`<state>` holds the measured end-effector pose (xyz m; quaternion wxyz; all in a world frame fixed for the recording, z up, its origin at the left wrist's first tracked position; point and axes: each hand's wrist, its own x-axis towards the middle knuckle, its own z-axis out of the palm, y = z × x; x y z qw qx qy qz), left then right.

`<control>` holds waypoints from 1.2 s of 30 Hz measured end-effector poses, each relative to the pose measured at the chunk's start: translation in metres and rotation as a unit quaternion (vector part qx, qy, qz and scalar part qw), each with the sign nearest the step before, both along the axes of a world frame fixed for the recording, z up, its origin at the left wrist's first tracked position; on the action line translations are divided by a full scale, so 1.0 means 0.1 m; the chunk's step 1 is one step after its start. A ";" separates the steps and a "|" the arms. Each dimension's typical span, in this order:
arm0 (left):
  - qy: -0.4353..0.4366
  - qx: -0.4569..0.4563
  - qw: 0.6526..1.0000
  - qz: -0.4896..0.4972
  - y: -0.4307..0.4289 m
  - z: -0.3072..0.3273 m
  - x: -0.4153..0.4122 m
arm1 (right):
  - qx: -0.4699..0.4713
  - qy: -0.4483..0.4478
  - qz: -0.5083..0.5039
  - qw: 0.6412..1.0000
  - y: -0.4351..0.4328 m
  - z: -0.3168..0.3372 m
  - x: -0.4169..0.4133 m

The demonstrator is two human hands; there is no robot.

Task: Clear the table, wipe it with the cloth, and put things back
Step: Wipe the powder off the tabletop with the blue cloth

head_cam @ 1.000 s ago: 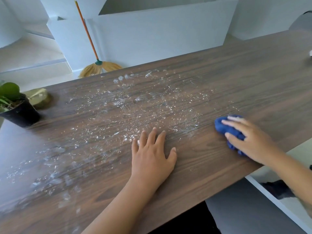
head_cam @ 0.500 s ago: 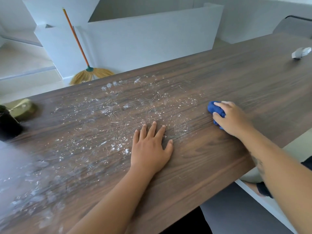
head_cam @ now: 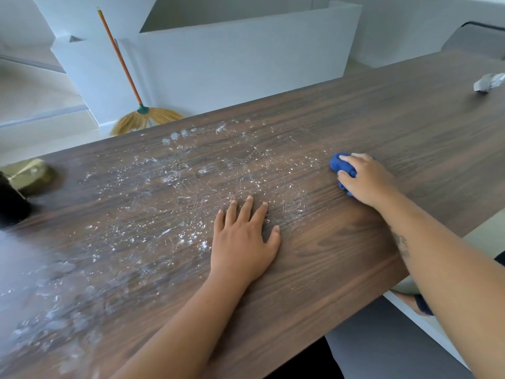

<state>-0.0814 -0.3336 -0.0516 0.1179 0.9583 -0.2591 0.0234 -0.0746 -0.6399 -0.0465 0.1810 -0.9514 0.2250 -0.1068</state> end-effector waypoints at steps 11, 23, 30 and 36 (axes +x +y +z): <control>-0.052 -0.060 0.997 -0.004 0.67 0.14 -0.10 | 0.038 -0.025 0.078 0.996 0.67 0.04 -0.45; -0.023 -0.018 0.997 0.077 1.34 0.06 -0.35 | -0.001 -0.023 0.090 0.996 1.18 0.04 -0.65; -0.010 -0.025 0.997 0.077 1.39 0.01 -0.40 | 0.075 0.000 0.248 0.966 1.65 0.05 -0.97; -0.011 -0.037 0.996 0.080 1.36 -0.01 -0.42 | 0.036 -0.068 0.162 0.984 1.64 0.02 -0.63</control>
